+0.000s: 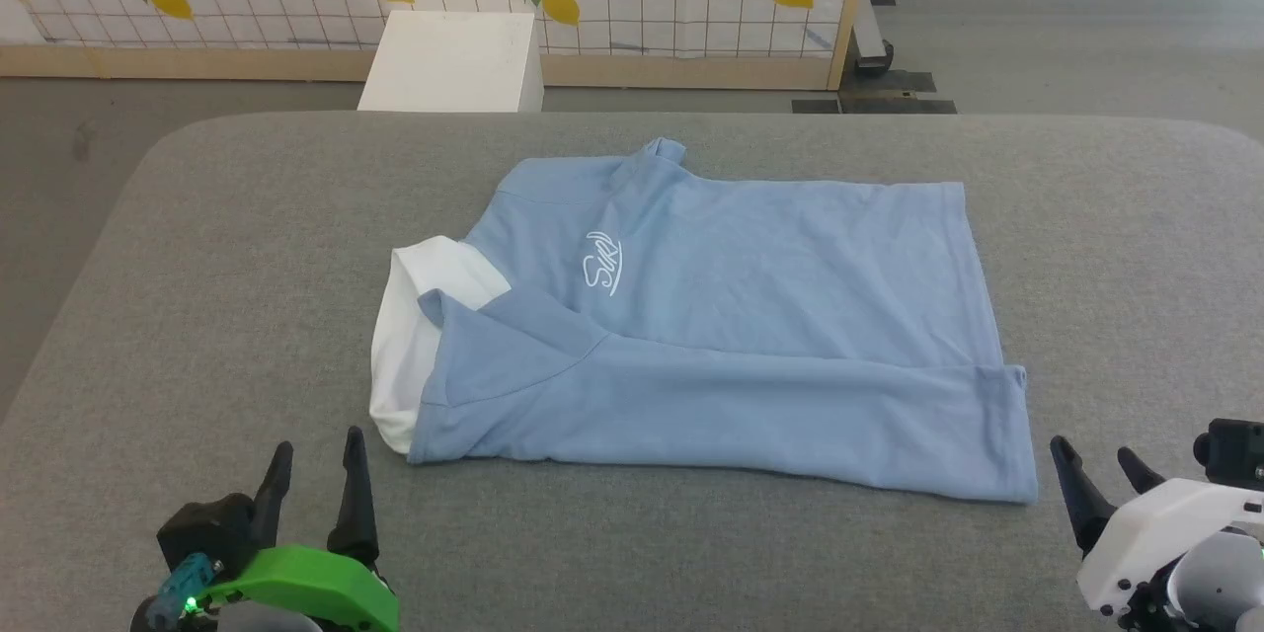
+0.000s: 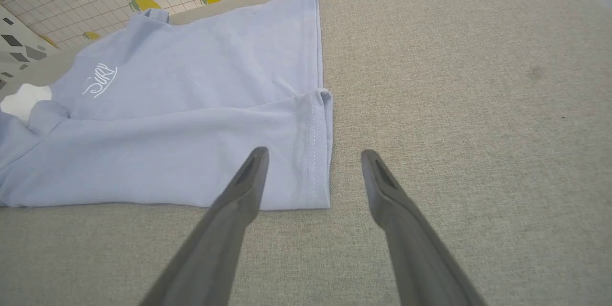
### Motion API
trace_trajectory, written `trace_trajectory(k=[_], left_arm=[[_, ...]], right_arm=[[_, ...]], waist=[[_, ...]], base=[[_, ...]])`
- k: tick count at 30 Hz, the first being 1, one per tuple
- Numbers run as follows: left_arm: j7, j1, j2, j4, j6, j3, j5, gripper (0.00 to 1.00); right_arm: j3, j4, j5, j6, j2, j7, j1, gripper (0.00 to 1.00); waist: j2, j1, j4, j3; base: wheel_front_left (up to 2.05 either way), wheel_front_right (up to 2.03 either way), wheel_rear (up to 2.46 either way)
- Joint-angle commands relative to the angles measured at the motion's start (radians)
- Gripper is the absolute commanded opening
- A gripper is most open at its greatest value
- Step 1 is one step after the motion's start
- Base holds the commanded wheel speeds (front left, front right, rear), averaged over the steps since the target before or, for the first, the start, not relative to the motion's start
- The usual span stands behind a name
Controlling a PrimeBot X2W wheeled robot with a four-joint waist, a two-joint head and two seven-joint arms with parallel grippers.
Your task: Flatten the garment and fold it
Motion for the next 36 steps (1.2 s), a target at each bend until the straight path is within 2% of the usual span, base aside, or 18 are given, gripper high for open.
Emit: trace_trajectory(k=[1,4,8,12,15,19,23,27,28,29,30,34,36], left_arm=[[-0.004,0.009,-0.005,0.0,-0.003,0.001,0.014,1.0],[0.024,-0.005,-0.006,0.017,-0.009,-0.021,0.02,1.0],[0.167,-0.098,-0.005,0.067,-0.001,-0.057,0.016,1.0],[0.384,-0.23,-0.008,0.125,0.029,-0.097,0.013,1.0],[0.574,-0.322,-0.004,0.174,0.067,-0.123,0.013,1.0],[0.764,-0.407,0.013,0.233,0.121,-0.15,0.031,1.0],[0.864,-0.438,0.033,0.278,0.145,-0.174,0.049,1.0],[0.943,-0.413,0.032,0.312,0.149,-0.183,0.028,1.0],[0.952,-0.404,0.028,0.313,0.145,-0.179,0.015,0.68],[0.955,-0.393,0.019,0.31,0.141,-0.171,-0.004,0.22],[0.958,-0.384,0.018,0.307,0.135,-0.171,-0.01,0.0],[0.927,-0.355,0.002,0.271,0.126,-0.133,-0.062,0.0],[0.879,-0.343,-0.005,0.235,0.128,-0.097,-0.088,0.0]], right_arm=[[0.004,-0.008,0.004,-0.002,0.003,0.004,0.004,1.0],[0.007,-0.013,0.002,-0.002,0.005,0.01,-0.001,1.0],[0.006,-0.02,-0.002,-0.002,0.0,0.02,-0.018,1.0],[0.009,-0.029,-0.007,-0.002,-0.002,0.029,-0.046,1.0],[0.012,-0.033,-0.007,-0.002,-0.004,0.034,-0.067,1.0],[0.015,-0.033,-0.006,-0.002,0.0,0.032,-0.085,1.0],[0.023,-0.032,-0.005,-0.002,0.007,0.027,-0.101,1.0],[0.03,-0.027,-0.005,-0.002,0.011,0.019,-0.114,1.0],[0.03,-0.026,-0.005,-0.002,0.011,0.018,-0.115,1.0],[0.029,-0.025,-0.006,-0.002,0.01,0.017,-0.116,1.0],[0.03,-0.025,-0.009,-0.002,0.008,0.017,-0.117,1.0],[0.039,-0.026,-0.039,-0.002,-0.013,0.045,-0.118,1.0],[0.053,-0.032,-0.058,-0.002,-0.026,0.067,-0.126,1.0]], waist=[[0.0,0.0001,-0.001,0.0],[0.0,0.0001,-0.001,0.007],[0.0,0.0001,0.001,0.034],[0.0,0.0001,-0.005,0.076],[0.0,0.0001,-0.015,0.116],[0.0,0.0001,-0.031,0.16],[0.0,0.0001,-0.05,0.197],[0.0,0.0001,-0.061,0.215],[0.0,0.0001,-0.062,0.216],[0.0,0.0001,-0.062,0.217],[0.0,0.0001,-0.061,0.217],[0.0,0.0001,-0.051,0.209],[0.0,0.0001,-0.05,0.205]], base=[[0.0,0.0,0.0],[0.0,0.0,0.0],[0.0,0.0,0.0],[0.0,0.0,0.0],[0.0,0.0,0.0],[0.0,0.0,0.0],[0.0,0.0,0.0],[0.0,0.0,0.0],[0.0,0.0,0.0],[0.0,0.0,0.0],[0.0,0.0,0.0],[0.0,0.0,0.0],[0.0,0.0,0.0]])
